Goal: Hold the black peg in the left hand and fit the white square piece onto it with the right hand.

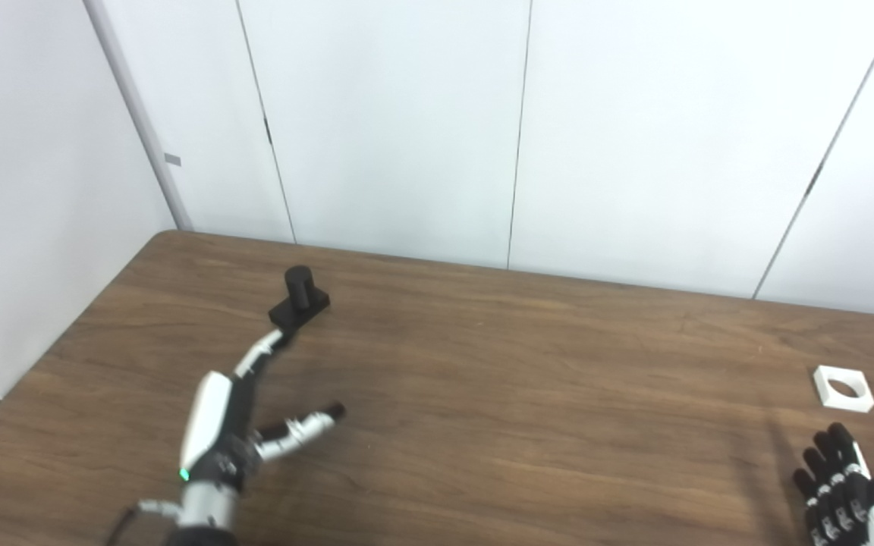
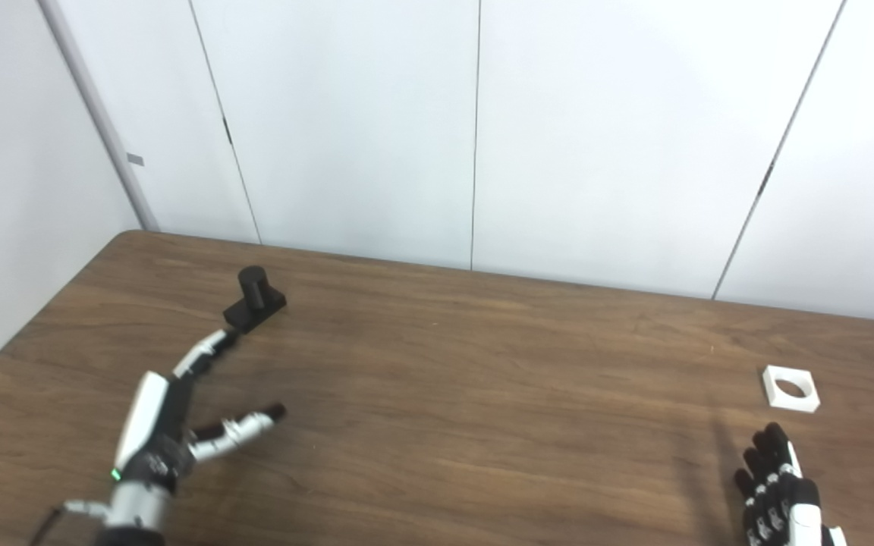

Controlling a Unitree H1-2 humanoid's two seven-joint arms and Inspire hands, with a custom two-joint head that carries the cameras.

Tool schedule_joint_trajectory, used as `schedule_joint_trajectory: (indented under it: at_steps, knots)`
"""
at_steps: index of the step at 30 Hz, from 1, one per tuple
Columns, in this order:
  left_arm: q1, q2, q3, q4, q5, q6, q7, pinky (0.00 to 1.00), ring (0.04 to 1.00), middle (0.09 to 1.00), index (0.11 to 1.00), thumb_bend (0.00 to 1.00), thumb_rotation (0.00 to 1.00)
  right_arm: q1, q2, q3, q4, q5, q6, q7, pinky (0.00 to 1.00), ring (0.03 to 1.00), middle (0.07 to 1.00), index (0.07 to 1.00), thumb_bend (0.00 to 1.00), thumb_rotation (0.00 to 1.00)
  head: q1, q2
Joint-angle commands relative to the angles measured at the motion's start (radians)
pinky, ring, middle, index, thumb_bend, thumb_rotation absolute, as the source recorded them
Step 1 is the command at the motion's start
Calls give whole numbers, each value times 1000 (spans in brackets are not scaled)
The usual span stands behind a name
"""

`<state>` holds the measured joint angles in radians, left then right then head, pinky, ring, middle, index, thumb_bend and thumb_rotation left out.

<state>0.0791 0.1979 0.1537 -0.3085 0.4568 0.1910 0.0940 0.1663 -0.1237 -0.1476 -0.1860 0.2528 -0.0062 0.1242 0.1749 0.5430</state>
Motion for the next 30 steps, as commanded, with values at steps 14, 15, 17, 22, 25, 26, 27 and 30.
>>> schedule_joint_trajectory:
  at_steps: [14, 15, 17, 22, 25, 26, 27, 30]
  knots:
    - [-142, 150, 38, 100, 68, 55, 16, 902, 963, 899, 834, 814, 346, 32, 0, 7, -22, -7, 17, -6, 1000, 1000, 995, 989, 491, 1000, 2, 24]
    - [-153, 156, 38, 119, 76, 60, 20, 892, 960, 895, 829, 818, 350, 33, 0, 8, -21, -10, 18, -7, 1000, 1000, 992, 986, 495, 1000, 2, 24]
    - [-173, 168, 35, 151, 92, 71, 23, 892, 964, 896, 828, 815, 345, 34, -1, 8, -21, -14, 17, -7, 1000, 1000, 991, 985, 502, 1000, 1, 29]
    - [-228, 195, 17, 254, 128, 82, 38, 910, 962, 899, 825, 831, 377, 35, -3, 8, -18, -11, 14, -4, 1000, 1000, 994, 989, 495, 1000, 3, 30]
    - [-262, 211, 1, 326, 140, 65, 63, 984, 947, 893, 816, 832, 356, 35, -2, 9, -16, -11, 12, -5, 1000, 1000, 993, 986, 496, 1000, 3, 30]
    - [-275, 215, -4, 349, 140, 61, 70, 992, 948, 895, 817, 832, 355, 35, -3, 9, -14, -11, 10, -4, 1000, 1000, 993, 986, 496, 1000, 3, 30]
    - [-286, 220, -11, 370, 141, 56, 76, 996, 948, 896, 817, 836, 357, 37, -3, 9, -13, -11, 9, -3, 1000, 1000, 993, 986, 494, 1000, 4, 30]
    - [-318, 237, -36, 423, 151, 54, 92, 1000, 944, 894, 817, 856, 383, 38, -3, 9, -14, -12, 12, -6, 1000, 1000, 995, 989, 489, 1000, 3, 30]
